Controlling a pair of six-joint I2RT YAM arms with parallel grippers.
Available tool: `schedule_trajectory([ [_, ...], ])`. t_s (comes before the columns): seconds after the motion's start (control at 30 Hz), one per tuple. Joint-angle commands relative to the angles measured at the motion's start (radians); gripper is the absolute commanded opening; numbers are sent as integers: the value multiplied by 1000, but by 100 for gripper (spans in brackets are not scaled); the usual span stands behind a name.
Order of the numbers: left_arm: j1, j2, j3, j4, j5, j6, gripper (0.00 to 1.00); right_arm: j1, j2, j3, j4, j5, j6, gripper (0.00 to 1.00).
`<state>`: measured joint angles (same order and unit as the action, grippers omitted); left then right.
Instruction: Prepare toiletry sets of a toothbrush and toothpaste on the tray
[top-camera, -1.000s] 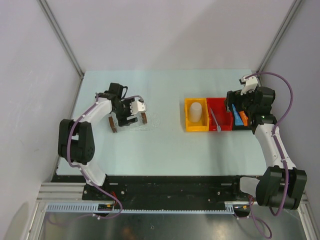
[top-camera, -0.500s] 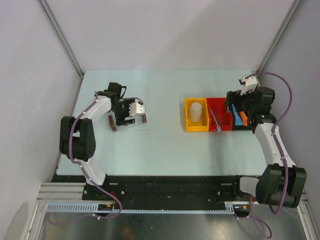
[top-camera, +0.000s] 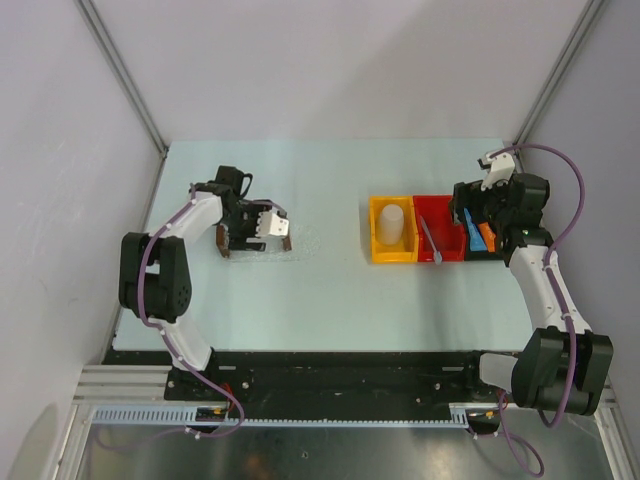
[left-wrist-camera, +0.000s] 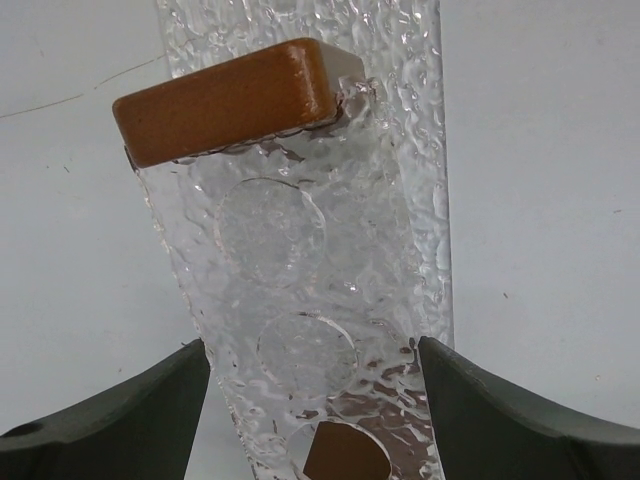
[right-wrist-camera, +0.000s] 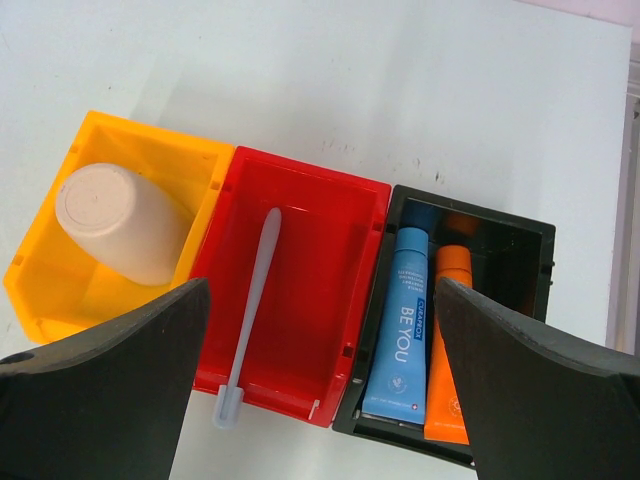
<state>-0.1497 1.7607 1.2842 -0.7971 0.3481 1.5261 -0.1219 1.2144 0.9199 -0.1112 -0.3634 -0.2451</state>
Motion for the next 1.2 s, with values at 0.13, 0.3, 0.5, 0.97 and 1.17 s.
schedule_trajectory([
  [0.13, 13, -12, -9, -33, 9, 150, 86, -7, -4, 2, 7, 3, -11, 100],
  [0.3, 18, -10, -23, -34, -1, 186, 86, -7, -1, 2, 7, 3, -11, 100],
  [0.5, 19, -10, -23, -36, -9, 193, 86, -9, -1, 2, 7, 3, -13, 100],
  [0.97, -7, -29, -36, -36, 52, 155, 86, -10, 0, 2, 7, 4, -13, 100],
  [1.17, -10, -32, -42, -36, 46, 166, 86, -10, -4, 2, 7, 3, -13, 100],
])
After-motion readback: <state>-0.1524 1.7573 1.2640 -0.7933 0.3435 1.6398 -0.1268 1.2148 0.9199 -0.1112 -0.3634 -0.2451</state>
